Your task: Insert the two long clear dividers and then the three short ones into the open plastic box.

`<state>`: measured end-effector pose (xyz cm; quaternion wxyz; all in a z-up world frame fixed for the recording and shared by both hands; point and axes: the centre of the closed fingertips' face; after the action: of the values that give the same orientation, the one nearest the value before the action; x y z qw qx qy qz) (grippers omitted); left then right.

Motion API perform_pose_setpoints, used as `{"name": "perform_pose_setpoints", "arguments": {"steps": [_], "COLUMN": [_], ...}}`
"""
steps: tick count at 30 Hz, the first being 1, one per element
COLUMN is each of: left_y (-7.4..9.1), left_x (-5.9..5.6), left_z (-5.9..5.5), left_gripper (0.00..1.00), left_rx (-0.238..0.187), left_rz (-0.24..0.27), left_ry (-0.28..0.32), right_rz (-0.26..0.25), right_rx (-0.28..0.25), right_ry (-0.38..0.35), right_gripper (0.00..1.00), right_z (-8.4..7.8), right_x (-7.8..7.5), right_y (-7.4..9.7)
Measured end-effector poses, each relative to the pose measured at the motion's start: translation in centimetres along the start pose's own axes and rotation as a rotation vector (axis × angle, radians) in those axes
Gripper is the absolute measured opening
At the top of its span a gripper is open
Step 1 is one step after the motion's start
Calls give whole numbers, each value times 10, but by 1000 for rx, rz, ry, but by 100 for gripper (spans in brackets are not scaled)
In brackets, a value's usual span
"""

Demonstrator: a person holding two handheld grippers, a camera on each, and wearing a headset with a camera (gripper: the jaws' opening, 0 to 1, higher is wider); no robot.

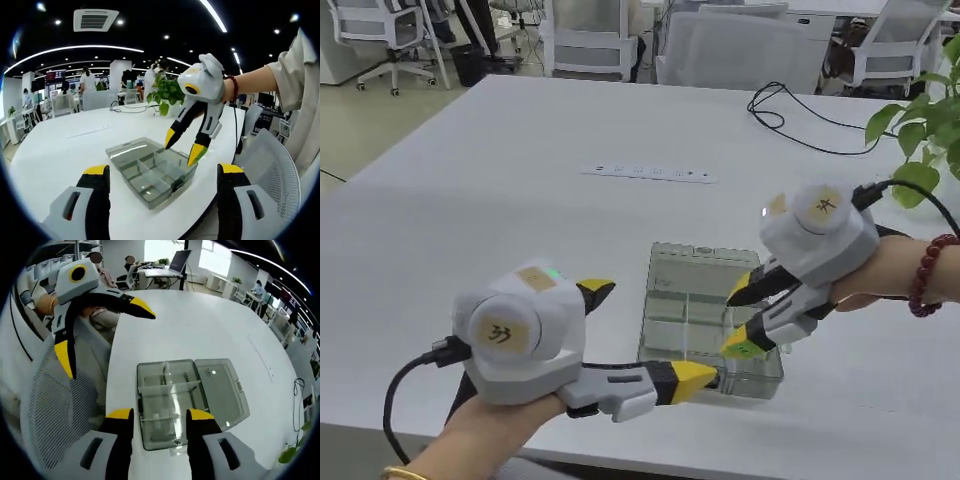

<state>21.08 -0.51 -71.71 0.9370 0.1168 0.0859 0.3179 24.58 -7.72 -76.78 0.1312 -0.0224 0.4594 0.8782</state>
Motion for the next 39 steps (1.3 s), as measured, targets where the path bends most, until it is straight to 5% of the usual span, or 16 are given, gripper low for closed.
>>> {"name": "perform_pose_setpoints", "arguments": {"steps": [8,15,18,27,39], "left_y": [0,-1,-2,-2,-5], "left_x": [2,0,0,3,4], "left_z": [1,-1,-5,-11,-13], "left_gripper": [95,96,96,92,89], "left_rx": [-5,24,66,120,149], "left_rz": [-7,-25,-26,-17,-12], "left_ry": [19,13,-17,-45,-53], "right_rz": [-20,-42,-44,-34,3], "right_rx": [24,52,62,93,203], "right_ry": [-20,-45,-47,-58,8], "right_gripper": [47,49,49,49,48], "right_z": [-38,-71,-84,-114,-166], "right_x": [-7,-13,-13,-11,-15], "right_y": [18,29,33,37,34]}}
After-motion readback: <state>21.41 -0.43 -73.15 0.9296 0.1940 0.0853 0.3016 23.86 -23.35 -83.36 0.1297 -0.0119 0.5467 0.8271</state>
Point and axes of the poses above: the centre of the closed fingertips' face, and the gripper's own axes: y roughly backward along the fingers, x roughly to its left, z roughly out of its top, and after that the axes turned 8 degrees about -z, right-handed
